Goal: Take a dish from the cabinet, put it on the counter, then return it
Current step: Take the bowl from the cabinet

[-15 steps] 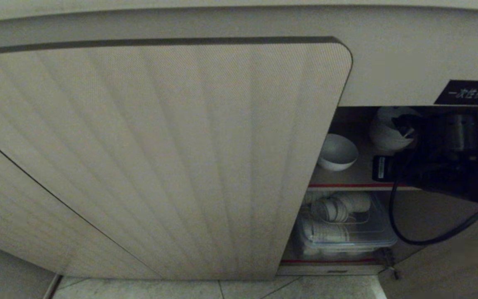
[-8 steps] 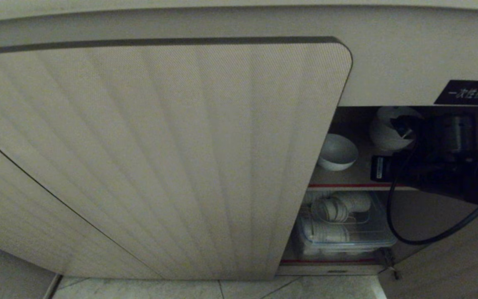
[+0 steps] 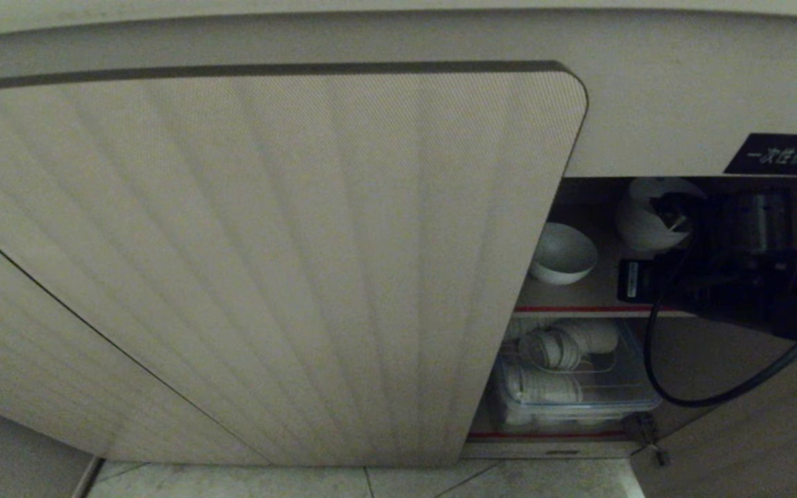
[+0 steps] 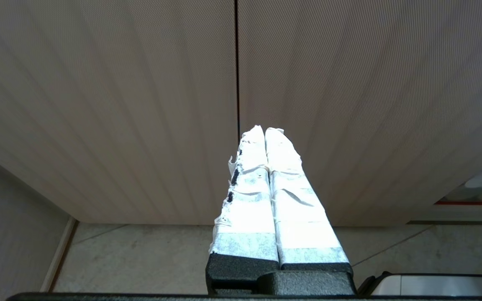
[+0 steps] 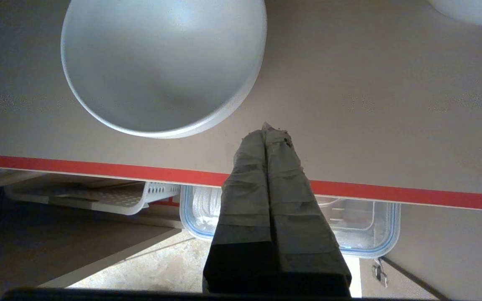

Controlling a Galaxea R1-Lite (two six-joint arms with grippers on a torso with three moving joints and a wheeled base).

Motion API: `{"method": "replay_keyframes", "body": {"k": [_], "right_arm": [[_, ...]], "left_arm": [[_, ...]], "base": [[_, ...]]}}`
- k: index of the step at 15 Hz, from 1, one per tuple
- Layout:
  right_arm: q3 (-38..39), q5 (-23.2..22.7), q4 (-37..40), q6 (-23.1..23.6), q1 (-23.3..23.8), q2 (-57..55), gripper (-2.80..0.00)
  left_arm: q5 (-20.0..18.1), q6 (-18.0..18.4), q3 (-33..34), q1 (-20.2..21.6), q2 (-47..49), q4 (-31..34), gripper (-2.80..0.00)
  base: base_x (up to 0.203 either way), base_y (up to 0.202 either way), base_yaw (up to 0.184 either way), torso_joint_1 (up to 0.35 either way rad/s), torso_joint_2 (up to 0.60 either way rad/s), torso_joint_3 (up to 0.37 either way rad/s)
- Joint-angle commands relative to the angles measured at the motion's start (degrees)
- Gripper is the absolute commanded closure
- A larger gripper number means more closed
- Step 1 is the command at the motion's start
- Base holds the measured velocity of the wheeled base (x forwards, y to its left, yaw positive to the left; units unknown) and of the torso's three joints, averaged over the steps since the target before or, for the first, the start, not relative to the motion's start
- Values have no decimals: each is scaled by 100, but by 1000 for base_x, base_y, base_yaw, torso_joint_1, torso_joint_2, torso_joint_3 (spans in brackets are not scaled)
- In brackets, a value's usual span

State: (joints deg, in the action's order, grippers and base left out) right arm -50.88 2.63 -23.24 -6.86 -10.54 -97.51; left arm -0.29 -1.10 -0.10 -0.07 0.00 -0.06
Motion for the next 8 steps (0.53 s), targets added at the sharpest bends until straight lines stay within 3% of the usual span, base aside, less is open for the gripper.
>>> {"method": "replay_keyframes", "body": {"k": [1, 3, 4, 8], "right_arm": [[-1, 0, -14, -8, -7, -5, 0], [-1, 0, -14, -8, 0, -5, 0], [-1, 0, -14, -8, -4, 4, -280], [-9, 0, -23, -8, 0, 13, -280]], "left_arm": [[3, -5, 1, -1, 0, -3, 0], [-1, -5, 1, 2, 0, -3, 0], [3, -5, 1, -1, 0, -3, 0], [3, -5, 1, -1, 0, -3, 0]], "base": [[0, 0, 0, 0, 0, 0], [0, 0, 0, 0, 0, 0], [0, 0, 0, 0, 0, 0], [0, 0, 0, 0, 0, 0]]}}
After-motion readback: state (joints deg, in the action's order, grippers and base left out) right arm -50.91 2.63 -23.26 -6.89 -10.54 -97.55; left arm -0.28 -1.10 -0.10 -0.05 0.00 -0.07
